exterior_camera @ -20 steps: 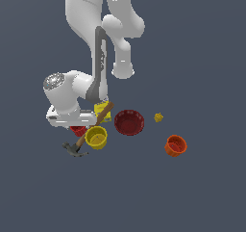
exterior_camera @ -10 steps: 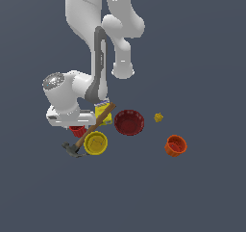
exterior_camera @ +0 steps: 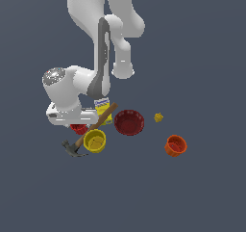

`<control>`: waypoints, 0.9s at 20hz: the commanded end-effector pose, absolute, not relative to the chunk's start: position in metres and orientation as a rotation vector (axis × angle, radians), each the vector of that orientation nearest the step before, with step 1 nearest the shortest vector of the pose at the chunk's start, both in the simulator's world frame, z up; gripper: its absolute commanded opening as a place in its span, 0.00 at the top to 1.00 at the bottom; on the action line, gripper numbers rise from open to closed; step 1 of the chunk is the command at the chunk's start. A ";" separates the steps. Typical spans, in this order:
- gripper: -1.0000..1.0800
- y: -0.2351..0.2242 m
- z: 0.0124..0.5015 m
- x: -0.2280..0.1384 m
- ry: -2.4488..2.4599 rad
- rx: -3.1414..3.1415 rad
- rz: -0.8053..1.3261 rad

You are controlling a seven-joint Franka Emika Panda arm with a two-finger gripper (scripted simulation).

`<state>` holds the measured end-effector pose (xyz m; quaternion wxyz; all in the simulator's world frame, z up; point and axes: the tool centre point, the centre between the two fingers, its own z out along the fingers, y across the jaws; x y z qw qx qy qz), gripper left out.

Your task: Pick up a designated object from a clutter of objects.

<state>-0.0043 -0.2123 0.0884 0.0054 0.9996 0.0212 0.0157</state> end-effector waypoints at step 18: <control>1.00 -0.096 0.256 0.052 0.066 3.132 0.024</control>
